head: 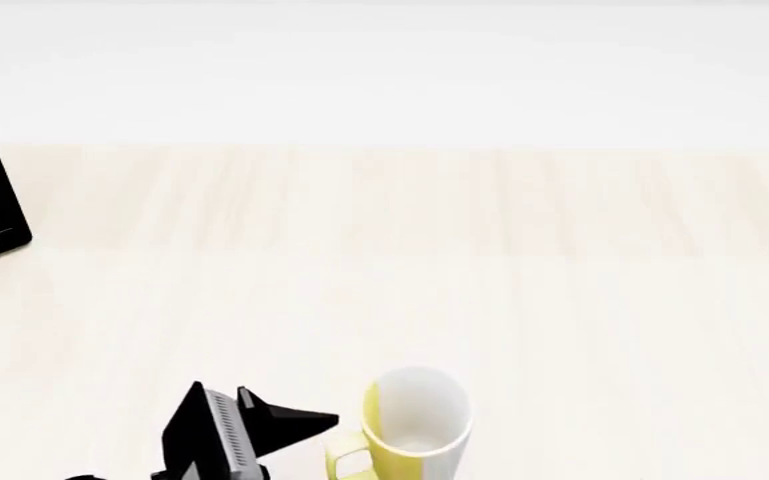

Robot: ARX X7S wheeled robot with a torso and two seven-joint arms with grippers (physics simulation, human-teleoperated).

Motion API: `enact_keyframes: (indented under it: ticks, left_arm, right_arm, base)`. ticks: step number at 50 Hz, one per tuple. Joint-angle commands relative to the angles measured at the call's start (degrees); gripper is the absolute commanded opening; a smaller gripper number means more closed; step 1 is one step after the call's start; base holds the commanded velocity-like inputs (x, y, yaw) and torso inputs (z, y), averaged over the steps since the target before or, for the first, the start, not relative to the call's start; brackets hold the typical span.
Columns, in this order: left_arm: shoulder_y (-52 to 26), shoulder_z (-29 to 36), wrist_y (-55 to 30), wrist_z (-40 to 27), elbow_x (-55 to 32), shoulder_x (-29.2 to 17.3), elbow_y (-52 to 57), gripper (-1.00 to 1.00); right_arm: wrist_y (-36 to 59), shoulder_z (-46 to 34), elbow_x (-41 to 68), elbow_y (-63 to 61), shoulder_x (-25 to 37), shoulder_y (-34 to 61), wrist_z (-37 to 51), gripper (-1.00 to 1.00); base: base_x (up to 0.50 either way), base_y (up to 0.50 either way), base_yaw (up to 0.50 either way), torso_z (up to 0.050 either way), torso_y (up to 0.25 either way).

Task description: Put the yellow and white mug to the front of the white mug.

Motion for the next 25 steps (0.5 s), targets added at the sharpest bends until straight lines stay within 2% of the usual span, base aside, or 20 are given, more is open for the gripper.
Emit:
enact_keyframes:
  ticks: [1, 9, 13, 15, 25]
  left_arm:
    - [0.04, -2.45, 0.29, 0.96, 1.01, 0.11, -0.03, 1.00]
    - [-0.46, -5.32, 0.07, 4.18, -1.01, 0.29, 0.00, 1.00]
    - [-0.86, -7.05, -0.94, 7.28, -3.06, 0.31, 0.05, 1.00]
    - [-1.03, -8.51, -2.33, 10.87, -5.70, 0.27, 0.87, 1.00]
    - [-0.27, -10.01, -7.34, 13.03, -10.04, -0.40, 5.76, 1.00]
  right_arm:
    - [-0.04, -0.24, 0.11, 0.02, 0.17, 0.01, 0.17, 1.00]
    - [-0.19, -0.38, 0.14, 0.07, 0.29, 0.01, 0.28, 1.00]
    - [-0.20, -0.39, 0.20, 0.13, 0.34, 0.05, 0.37, 1.00]
    - [-0.23, -0.59, 0.10, 0.29, 0.32, 0.16, 0.35, 1.00]
    - [-0.16, -0.74, 0.21, 0.19, 0.44, 0.15, 0.61, 1.00]
  base:
    - [0.00, 0.00, 0.00, 0.000, 0.000]
    - [0.00, 0.00, 0.00, 0.000, 0.000]
    - [0.00, 0.00, 0.00, 0.000, 0.000]
    - [0.00, 0.00, 0.00, 0.000, 0.000]
    - [0.00, 0.00, 0.00, 0.000, 0.000]
